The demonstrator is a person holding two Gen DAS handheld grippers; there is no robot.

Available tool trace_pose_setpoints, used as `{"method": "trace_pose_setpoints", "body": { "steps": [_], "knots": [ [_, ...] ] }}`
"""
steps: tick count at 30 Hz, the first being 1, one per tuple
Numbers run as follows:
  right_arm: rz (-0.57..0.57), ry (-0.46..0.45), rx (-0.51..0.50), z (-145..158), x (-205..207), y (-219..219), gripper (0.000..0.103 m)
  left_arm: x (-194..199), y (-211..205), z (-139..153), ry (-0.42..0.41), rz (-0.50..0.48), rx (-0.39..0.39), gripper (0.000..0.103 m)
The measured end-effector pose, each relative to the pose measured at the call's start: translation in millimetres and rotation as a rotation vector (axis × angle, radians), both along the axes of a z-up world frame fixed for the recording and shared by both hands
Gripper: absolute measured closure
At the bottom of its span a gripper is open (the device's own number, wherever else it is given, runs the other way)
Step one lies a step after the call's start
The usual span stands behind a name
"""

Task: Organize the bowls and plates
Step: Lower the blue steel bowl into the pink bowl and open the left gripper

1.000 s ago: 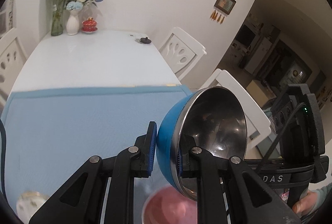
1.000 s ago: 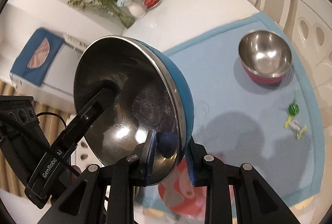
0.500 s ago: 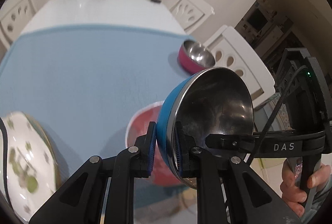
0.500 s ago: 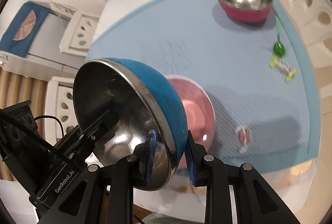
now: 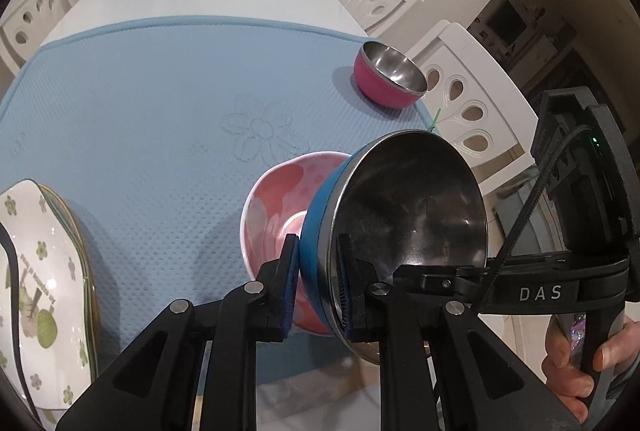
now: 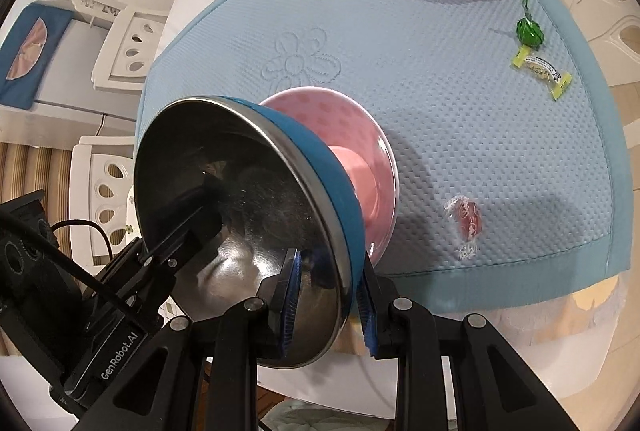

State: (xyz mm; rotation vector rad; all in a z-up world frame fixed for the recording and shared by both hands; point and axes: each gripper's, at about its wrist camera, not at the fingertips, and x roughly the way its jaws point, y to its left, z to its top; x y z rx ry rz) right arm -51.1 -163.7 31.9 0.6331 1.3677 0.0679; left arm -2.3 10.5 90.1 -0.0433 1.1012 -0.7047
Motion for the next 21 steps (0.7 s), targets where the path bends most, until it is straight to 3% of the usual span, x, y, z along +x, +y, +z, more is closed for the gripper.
{"method": "trace_pose_setpoints", "body": {
  "steps": [10, 12, 21],
  "knots": [
    [-0.005, 0.021, 0.003, 2, 5, -18, 0.077, 6, -1, -2, -0.016, 0.008, 0.075, 0.081],
    [-0.011, 0.025, 0.004, 1, 7, -20, 0.077, 8, -1, 0, -0.022, 0.007, 0.084, 0.076],
    [-0.024, 0.032, -0.02, 5, 9, -22, 0.076, 13, -1, 5, -0.039, 0.018, 0.086, 0.075]
  ]
}}
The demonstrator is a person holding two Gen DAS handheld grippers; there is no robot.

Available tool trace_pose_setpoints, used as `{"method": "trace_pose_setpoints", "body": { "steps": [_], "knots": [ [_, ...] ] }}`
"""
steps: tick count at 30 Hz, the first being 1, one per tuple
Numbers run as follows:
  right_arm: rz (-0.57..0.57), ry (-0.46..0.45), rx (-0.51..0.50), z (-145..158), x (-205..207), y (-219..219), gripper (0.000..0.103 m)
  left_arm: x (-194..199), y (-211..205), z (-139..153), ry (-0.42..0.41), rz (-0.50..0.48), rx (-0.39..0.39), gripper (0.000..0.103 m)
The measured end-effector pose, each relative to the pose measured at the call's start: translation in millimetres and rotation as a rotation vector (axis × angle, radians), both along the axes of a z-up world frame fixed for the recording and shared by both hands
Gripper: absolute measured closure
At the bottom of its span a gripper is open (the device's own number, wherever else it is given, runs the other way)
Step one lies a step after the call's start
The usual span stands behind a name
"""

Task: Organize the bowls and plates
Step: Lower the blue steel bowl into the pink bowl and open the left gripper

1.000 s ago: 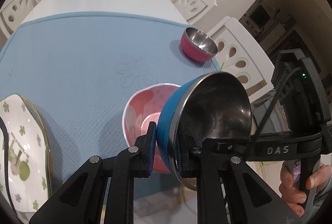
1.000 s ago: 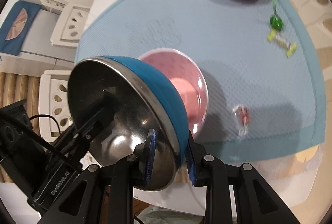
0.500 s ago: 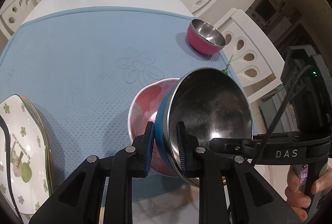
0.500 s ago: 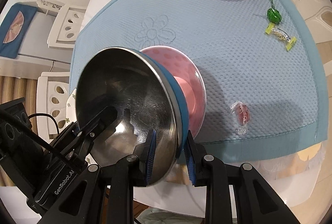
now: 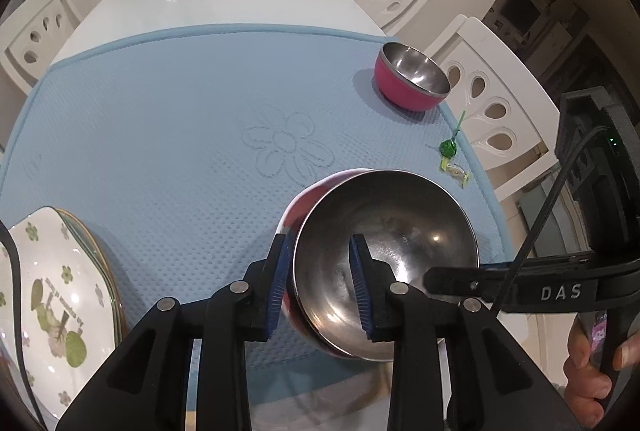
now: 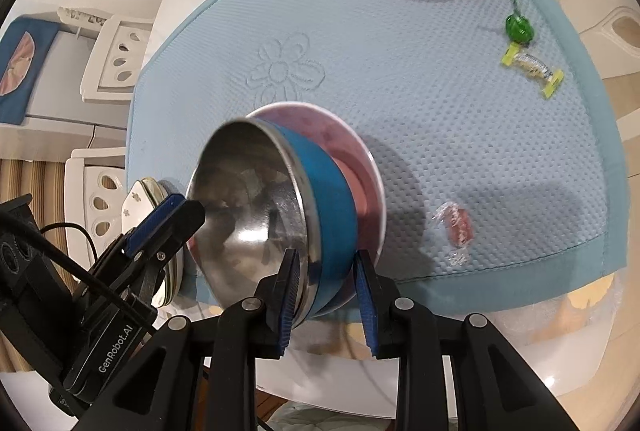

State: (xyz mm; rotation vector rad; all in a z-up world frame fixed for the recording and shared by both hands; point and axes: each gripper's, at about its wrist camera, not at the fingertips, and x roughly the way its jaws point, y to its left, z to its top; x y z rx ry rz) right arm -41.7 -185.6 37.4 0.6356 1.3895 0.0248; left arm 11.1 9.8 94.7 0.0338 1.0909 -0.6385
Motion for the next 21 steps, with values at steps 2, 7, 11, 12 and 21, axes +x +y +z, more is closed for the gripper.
{"method": "trace_pose_setpoints", "body": {
  "steps": [2, 7, 11, 12, 21],
  "knots": [
    [-0.007, -0.01, -0.021, 6, 0, -4, 0.076, 1, 3, -1, 0.011, 0.008, -0.008, 0.075],
    [-0.04, -0.055, -0.004, 21, -1, -22, 0.075, 5, 4, -2, 0.028, 0.023, -0.023, 0.075],
    [-0.066, -0.045, -0.013, 17, -6, -39, 0.074, 10, 8, 1, 0.037, 0.031, -0.035, 0.075],
    [-0.072, -0.038, -0.007, 15, -7, -41, 0.074, 11, 7, 2, 0.037, 0.032, -0.033, 0.075],
    [-0.097, -0.077, 0.007, 18, -9, -58, 0.074, 24, -9, 19, 0.01, 0.001, -0.04, 0.075]
  ]
}}
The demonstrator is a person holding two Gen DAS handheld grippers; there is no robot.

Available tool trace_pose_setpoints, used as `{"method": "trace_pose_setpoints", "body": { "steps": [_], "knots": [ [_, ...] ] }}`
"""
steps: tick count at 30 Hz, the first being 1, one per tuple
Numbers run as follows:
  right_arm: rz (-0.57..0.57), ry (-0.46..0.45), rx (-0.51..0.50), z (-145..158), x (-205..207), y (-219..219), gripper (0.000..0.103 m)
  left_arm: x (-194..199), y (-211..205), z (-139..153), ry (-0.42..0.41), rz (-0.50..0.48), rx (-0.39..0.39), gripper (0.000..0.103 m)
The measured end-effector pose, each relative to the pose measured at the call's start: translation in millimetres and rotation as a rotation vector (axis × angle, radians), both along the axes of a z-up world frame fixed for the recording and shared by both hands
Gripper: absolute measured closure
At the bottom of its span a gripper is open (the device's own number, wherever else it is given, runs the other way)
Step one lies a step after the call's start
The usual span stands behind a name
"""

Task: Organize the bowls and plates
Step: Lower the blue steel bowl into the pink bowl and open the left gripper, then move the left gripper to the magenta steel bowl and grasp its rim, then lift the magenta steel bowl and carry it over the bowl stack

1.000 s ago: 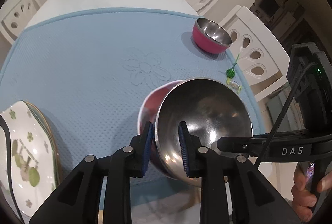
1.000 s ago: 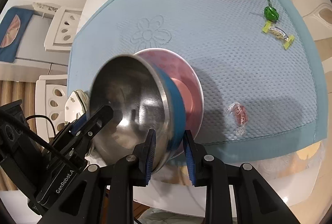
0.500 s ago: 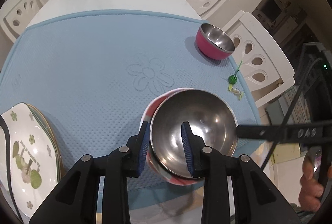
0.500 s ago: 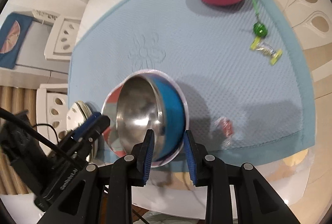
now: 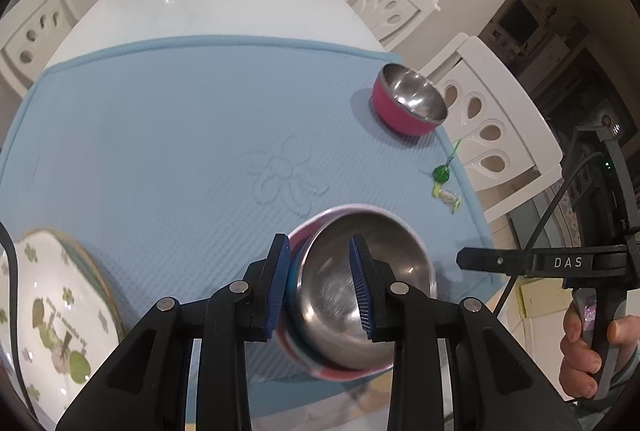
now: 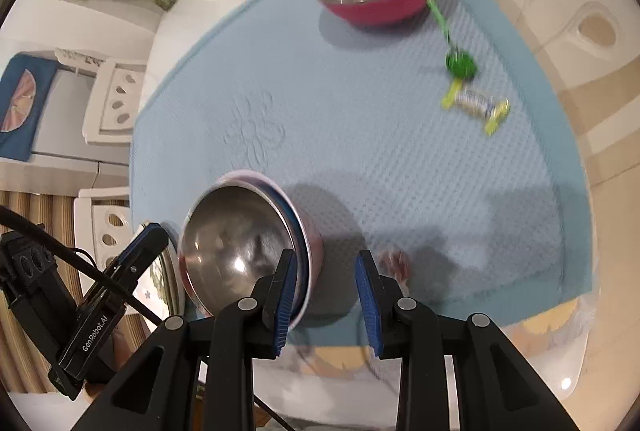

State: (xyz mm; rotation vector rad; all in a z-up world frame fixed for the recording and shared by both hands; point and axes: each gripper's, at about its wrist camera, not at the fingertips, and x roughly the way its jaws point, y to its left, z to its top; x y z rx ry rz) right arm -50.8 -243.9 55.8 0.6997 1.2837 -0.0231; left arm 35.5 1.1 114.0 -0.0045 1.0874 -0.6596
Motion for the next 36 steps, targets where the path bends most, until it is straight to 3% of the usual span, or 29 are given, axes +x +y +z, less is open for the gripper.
{"method": "trace_pose_setpoints", "body": {
  "steps": [6, 8, 10, 12, 16, 26, 34, 36],
  "knots": [
    [-0.045, -0.129, -0.065, 35, 5, -24, 0.074, 21, -32, 27, -0.054, -0.057, -0.026, 0.075],
    [-0.07, -0.159, -0.083, 46, 11, -36, 0.068, 37, -45, 39, -0.042, -0.067, -0.068, 0.072],
    [-0.105, -0.17, -0.112, 55, 18, -48, 0.053, 57, -60, 49, -0.007, -0.083, -0.138, 0.07],
    [-0.149, -0.201, -0.132, 64, 24, -63, 0.052, 75, -75, 58, 0.006, -0.099, -0.174, 0.068],
    [-0.225, -0.226, -0.156, 68, 44, -92, 0.052, 104, -117, 59, 0.007, -0.161, -0.125, 0.068],
    [-0.29, -0.153, -0.164, 25, 104, -135, 0.052, 173, -200, -15, 0.144, -0.169, -0.018, 0.068],
    [-0.269, -0.081, -0.138, -14, 133, -146, 0.056, 195, -224, -58, 0.203, -0.158, 0.034, 0.071],
    [-0.264, -0.064, -0.146, -20, 137, -146, 0.057, 196, -227, -65, 0.217, -0.168, 0.032, 0.078]
  ]
}}
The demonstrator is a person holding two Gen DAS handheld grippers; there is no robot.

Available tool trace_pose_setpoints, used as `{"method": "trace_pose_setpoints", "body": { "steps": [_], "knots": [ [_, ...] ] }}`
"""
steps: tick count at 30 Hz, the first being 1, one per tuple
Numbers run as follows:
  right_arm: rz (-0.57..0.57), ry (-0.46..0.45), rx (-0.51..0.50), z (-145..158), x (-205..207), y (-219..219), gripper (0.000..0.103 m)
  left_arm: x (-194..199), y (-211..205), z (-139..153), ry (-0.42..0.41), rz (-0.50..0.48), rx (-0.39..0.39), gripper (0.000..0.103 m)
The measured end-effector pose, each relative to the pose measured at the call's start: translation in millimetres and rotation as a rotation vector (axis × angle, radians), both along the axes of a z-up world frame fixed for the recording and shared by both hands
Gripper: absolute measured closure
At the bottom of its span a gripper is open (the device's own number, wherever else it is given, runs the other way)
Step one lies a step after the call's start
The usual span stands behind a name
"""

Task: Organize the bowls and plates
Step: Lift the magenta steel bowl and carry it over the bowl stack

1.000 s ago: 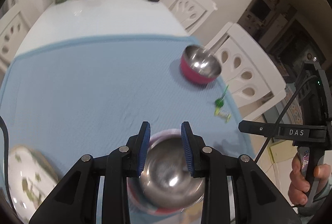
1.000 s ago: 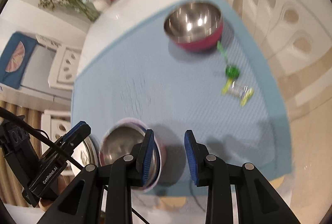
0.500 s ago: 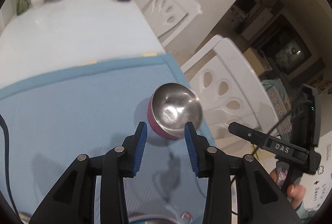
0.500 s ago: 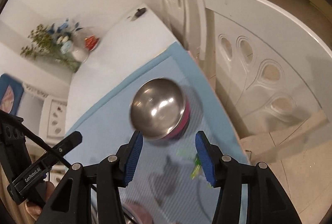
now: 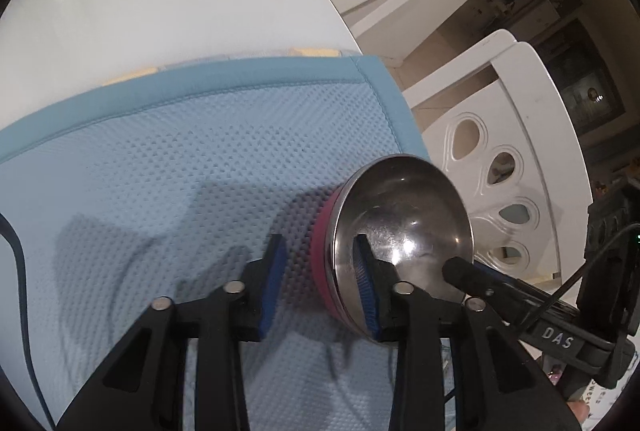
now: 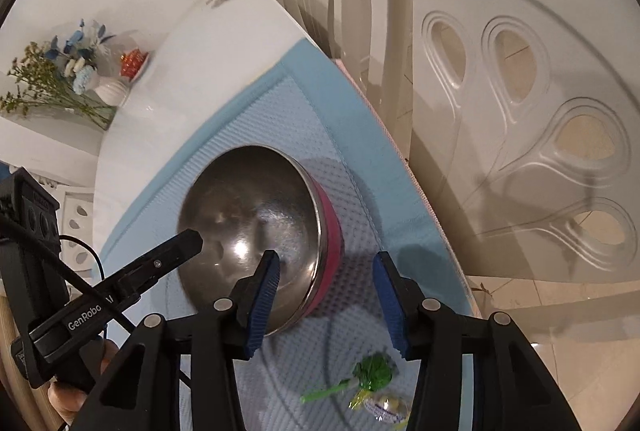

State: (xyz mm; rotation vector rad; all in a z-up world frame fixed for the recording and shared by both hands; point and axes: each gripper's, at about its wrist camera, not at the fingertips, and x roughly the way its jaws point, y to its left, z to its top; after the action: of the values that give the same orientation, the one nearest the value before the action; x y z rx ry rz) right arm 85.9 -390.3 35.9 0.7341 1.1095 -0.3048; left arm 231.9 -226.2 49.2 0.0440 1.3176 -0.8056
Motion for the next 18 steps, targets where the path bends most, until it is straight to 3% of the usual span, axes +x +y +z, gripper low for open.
{"method": "trace_pose_setpoints", "body": {
  "steps": [10, 18],
  "knots": [
    [0.032, 0.033, 0.025, -19, 11, 4, 0.078, -6, -4, -9, 0.007, -0.031, 0.003, 0.089],
    [0.052, 0.025, -0.017, -13, 11, 15, 0.078, -10, 0, 3, -0.059, -0.039, 0.003, 0.089]
  ]
}}
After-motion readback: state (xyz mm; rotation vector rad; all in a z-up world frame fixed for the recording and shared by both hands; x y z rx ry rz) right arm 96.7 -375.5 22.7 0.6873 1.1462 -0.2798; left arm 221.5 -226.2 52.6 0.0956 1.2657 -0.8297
